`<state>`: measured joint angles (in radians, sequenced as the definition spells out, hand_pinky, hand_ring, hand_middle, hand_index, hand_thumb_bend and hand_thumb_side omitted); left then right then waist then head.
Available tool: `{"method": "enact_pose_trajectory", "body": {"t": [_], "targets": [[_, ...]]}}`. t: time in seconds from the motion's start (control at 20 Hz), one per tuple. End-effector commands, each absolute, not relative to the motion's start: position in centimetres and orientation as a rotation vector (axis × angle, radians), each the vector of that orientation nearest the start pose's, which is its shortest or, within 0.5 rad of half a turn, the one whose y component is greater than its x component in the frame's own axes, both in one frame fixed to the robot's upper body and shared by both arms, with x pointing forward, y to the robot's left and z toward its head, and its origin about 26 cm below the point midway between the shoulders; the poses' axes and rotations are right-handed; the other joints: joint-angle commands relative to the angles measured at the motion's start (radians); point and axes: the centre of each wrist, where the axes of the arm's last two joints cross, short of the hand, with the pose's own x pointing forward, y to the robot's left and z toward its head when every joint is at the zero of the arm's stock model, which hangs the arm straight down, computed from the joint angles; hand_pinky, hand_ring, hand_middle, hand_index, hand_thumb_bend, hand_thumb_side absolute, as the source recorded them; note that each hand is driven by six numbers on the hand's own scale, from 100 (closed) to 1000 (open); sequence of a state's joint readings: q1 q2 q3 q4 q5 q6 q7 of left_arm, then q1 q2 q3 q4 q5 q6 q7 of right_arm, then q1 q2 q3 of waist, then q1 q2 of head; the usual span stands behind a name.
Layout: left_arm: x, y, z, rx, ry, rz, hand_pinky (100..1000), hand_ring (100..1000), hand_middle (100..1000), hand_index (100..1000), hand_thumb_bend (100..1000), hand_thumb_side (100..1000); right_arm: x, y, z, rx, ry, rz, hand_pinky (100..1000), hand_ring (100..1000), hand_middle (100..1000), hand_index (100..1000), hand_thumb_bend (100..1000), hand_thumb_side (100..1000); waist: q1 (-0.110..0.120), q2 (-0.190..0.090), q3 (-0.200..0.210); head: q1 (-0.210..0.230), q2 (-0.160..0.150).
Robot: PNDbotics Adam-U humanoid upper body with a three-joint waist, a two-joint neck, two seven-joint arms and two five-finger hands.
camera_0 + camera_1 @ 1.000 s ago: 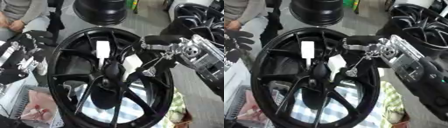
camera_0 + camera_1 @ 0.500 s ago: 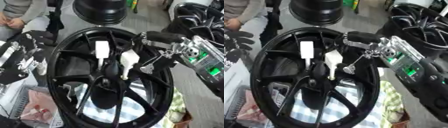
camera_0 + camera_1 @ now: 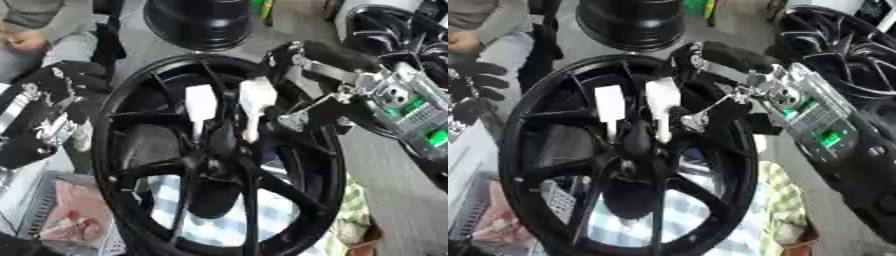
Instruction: Pull the pin out of the wheel hub.
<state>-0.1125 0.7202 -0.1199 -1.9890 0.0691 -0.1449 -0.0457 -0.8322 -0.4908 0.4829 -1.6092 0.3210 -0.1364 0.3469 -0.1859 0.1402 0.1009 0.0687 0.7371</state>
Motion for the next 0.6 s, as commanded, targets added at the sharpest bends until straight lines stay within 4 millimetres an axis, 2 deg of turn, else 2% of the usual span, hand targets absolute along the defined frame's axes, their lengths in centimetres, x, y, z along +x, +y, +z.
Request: {"method": "enact_pose_trajectory", "body": {"t": [0.05, 0.35, 0.6], "targets": [[27.5, 30.9, 17.7, 0.229, -2.079, -0.854, 720, 778, 788, 863, 302, 691, 37.2, -17.4, 26.3, 0.458, 2.88, -2.133, 634, 647, 315, 387, 117, 100, 0.014, -0.018, -0.005, 0.007, 0.0], [27.4, 31.0, 17.6, 0.235, -2.075, -0.843, 720, 778, 788, 863, 301, 691, 36.3, -21.3, 26.7, 0.599, 3.077, -1.924, 623, 645, 310, 385, 101, 100, 0.02, -0.02, -0.013, 0.014, 0.0], [27.4, 31.1, 17.6, 0.242, -2.079, -0.834, 720, 779, 788, 863, 300, 691, 35.5, -25.2, 25.9, 0.803, 3.24, -1.724, 618, 645, 310, 387, 100, 100, 0.025, -0.018, -0.023, 0.019, -0.001]]}}
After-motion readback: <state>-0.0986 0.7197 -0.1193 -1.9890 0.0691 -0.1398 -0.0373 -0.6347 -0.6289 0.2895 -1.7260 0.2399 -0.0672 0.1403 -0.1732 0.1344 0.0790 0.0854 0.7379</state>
